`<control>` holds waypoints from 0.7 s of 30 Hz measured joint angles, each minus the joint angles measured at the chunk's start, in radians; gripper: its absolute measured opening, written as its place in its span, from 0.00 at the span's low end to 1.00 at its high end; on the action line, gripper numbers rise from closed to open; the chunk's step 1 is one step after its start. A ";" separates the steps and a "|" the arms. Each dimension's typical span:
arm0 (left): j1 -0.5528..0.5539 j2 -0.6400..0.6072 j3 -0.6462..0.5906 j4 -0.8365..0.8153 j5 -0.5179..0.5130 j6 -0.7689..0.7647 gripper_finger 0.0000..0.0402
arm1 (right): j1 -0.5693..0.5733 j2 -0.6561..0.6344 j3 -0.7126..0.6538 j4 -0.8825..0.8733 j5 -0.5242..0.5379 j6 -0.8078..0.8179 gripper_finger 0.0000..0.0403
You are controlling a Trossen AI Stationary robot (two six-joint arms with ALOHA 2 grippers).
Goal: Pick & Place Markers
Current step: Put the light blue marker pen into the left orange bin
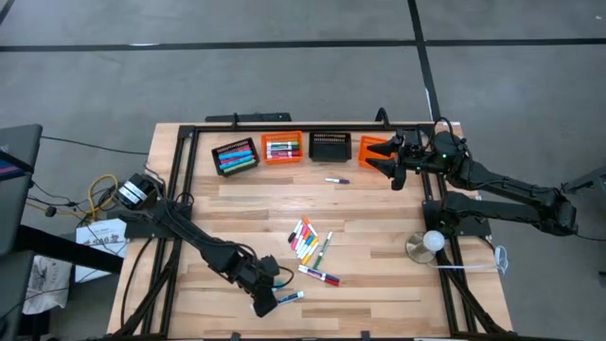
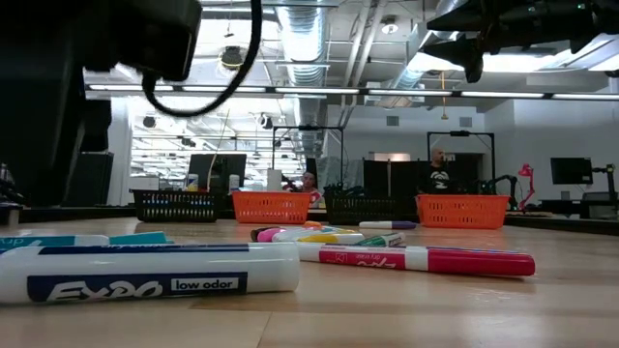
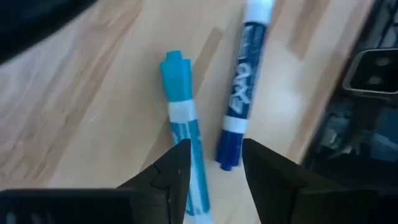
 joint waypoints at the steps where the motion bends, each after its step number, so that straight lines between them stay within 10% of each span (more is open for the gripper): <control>1: 0.000 0.013 0.000 0.001 0.008 0.000 0.36 | 0.000 0.000 0.000 0.000 0.000 0.000 0.54; 21: 0.030 0.086 0.007 -0.138 -0.020 0.055 0.36 | 0.000 0.000 0.000 -0.007 0.000 0.034 0.54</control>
